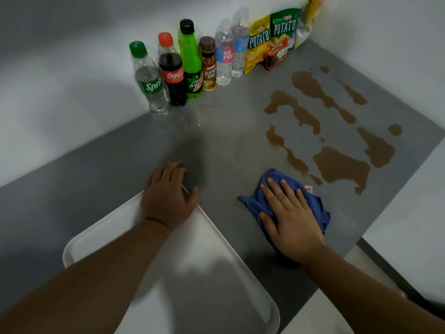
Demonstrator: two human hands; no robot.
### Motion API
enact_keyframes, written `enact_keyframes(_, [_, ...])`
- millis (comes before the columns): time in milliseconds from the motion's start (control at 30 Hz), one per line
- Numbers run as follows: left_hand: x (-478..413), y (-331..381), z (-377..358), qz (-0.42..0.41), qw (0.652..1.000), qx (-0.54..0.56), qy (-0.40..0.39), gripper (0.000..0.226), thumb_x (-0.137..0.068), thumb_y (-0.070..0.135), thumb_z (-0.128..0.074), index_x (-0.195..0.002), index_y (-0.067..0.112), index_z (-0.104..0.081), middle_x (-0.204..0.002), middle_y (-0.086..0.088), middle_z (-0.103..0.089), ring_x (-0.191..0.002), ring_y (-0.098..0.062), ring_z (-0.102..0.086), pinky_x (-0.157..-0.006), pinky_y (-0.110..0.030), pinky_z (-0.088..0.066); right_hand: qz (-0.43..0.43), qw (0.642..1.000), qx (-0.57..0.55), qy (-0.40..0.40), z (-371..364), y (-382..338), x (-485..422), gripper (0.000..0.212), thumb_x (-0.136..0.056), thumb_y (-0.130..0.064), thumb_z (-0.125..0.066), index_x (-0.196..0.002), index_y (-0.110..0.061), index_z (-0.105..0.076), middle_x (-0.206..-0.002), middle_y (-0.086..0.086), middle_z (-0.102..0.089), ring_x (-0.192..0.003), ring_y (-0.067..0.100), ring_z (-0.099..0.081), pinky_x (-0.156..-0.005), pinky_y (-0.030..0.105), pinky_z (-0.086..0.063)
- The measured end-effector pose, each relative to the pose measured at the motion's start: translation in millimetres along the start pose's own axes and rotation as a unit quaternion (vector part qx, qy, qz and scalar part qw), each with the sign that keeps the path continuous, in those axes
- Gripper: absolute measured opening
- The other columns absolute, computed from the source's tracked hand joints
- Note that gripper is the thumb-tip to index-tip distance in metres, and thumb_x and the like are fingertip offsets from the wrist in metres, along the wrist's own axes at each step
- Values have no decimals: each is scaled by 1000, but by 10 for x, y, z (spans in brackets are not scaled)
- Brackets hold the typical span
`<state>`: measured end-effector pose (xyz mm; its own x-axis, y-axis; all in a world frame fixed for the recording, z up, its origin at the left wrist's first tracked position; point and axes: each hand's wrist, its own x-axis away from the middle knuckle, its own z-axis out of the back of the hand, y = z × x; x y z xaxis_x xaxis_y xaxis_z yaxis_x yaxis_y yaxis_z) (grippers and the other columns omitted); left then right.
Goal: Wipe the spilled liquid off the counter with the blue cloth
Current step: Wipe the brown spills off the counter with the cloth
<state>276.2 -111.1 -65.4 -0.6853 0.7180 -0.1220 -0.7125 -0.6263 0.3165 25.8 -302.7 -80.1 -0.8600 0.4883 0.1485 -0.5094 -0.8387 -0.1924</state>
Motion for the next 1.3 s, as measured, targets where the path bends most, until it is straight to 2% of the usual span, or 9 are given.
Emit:
enact_keyframes(133, [-1,-18,0,-8,1000,2,-5,57,-79,49,-56,-120,10,-65,-140,-10,-61,-125,-37,-57,-105,-47,-45,-37,999,5,-4,54,383,160,65,-105,-65,-16,-163,-40,-4,-171,-14,-1,-158,12,9,-128,47,-1])
enact_keyframes(300, [-10,95,-22,-3,1000,-15,-4,60,-75,49,-56,-119,10,-65,-137,-13,-60,-126,-40,-55,-114,-55,-38,-119,993,-3,12,118,219,-302,69,-102,-60,-14,-164,-30,-8,-172,-4,1,-158,23,7,-127,50,2])
enact_keyframes(433, [71,386,-130,-35,999,-19,-21,57,-74,44,-67,-121,12,-64,-141,-11,-59,-130,-37,-53,-117,-62,-31,-76,997,-1,11,34,117,17,67,-104,-64,-13,-164,-34,-2,-171,-9,7,-157,18,14,-127,46,6])
enact_keyframes(567, [203,746,-263,-85,995,31,-43,56,-79,45,-62,-124,12,-64,-138,-9,-59,-129,-33,-55,-117,-60,-35,-35,999,3,4,-3,410,545,64,-106,-63,-21,-163,-39,-5,-172,-14,1,-158,16,6,-127,47,0])
enact_keyframes(667, [284,958,-329,-100,993,39,-52,54,-80,45,-63,-124,15,-65,-139,-7,-58,-129,-31,-55,-117,-58,-36,-69,998,4,-1,74,659,491,64,-104,-63,-18,-163,-39,-7,-172,-13,-1,-158,16,7,-127,51,-5])
enact_keyframes(833, [231,1222,-391,-109,991,20,-69,55,-81,46,-63,-127,16,-63,-142,-7,-57,-131,-30,-53,-116,-56,-38,-129,992,-16,4,140,587,-71,69,-101,-63,-13,-163,-35,-3,-171,-9,7,-157,19,15,-127,49,5])
enact_keyframes(967, [95,1422,-441,-112,992,28,-56,53,-82,48,-58,-125,17,-61,-140,-6,-55,-132,-28,-50,-117,-56,-38,-84,996,-13,8,89,563,139,66,-104,-64,-12,-163,-37,-2,-171,-12,7,-157,18,16,-127,48,6])
enact_keyframes(1100, [19,1527,-538,-82,994,27,-60,54,-85,53,-55,-128,20,-59,-148,-7,-48,-142,-30,-40,-122,-62,-28,-38,999,3,-1,69,829,542,64,-104,-67,-21,-161,-45,-4,-171,-19,2,-158,17,5,-125,56,-2])
enact_keyframes(1300, [66,1557,-634,-85,995,17,-52,55,-87,50,-53,-131,17,-59,-151,-9,-48,-145,-32,-39,-125,-61,-22,-97,995,16,-4,243,1191,76,70,-98,-72,-7,-161,-44,0,-171,-13,5,-158,18,12,-126,55,3])
